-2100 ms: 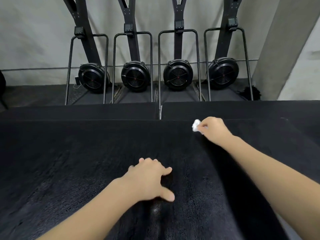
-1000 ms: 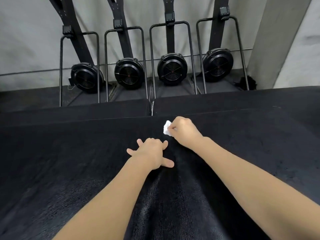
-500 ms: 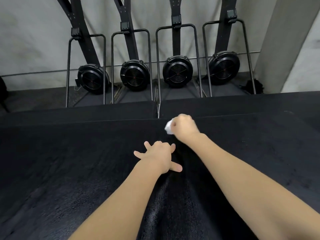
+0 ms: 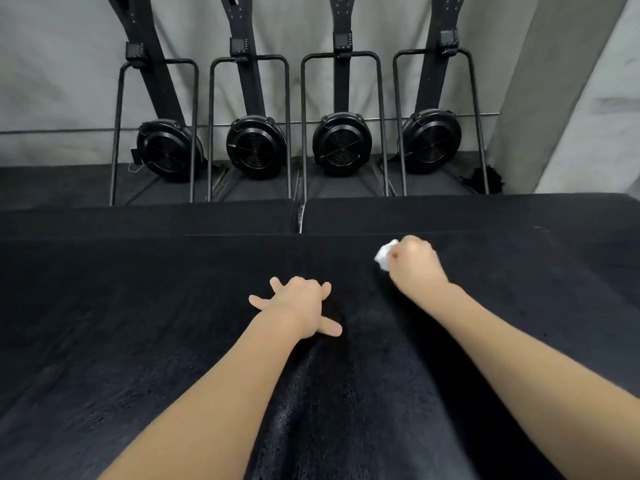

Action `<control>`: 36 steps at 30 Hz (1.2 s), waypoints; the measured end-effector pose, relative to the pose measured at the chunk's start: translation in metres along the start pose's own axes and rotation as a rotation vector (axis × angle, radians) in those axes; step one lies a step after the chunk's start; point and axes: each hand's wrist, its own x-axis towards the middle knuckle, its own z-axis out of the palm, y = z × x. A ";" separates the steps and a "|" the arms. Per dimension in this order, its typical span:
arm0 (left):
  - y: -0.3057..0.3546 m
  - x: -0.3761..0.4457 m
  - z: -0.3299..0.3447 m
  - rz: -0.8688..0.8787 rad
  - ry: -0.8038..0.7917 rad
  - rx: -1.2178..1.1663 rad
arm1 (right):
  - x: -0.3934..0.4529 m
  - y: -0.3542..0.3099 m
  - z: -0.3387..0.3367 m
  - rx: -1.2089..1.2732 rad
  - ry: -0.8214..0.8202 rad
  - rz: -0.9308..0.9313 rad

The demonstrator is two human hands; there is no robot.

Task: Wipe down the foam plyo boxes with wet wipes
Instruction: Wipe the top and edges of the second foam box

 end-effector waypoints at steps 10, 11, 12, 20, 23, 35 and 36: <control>-0.004 0.005 0.007 -0.033 0.065 -0.009 | -0.030 -0.024 0.008 0.158 -0.068 -0.156; -0.003 0.005 0.007 -0.039 0.065 -0.006 | -0.023 -0.008 0.000 0.143 -0.035 -0.070; -0.002 0.005 0.007 -0.042 0.062 0.002 | -0.017 0.007 -0.009 0.153 -0.005 0.032; 0.000 0.005 0.003 -0.057 0.047 0.007 | -0.028 0.000 -0.004 0.271 0.006 0.203; -0.003 0.008 0.007 -0.045 0.064 0.016 | -0.053 -0.036 0.011 0.329 -0.104 0.004; -0.009 0.007 0.014 0.002 0.097 0.104 | -0.032 0.052 -0.016 0.196 0.110 0.239; -0.010 0.007 0.015 0.002 0.098 0.112 | -0.035 0.044 -0.012 0.179 0.120 0.228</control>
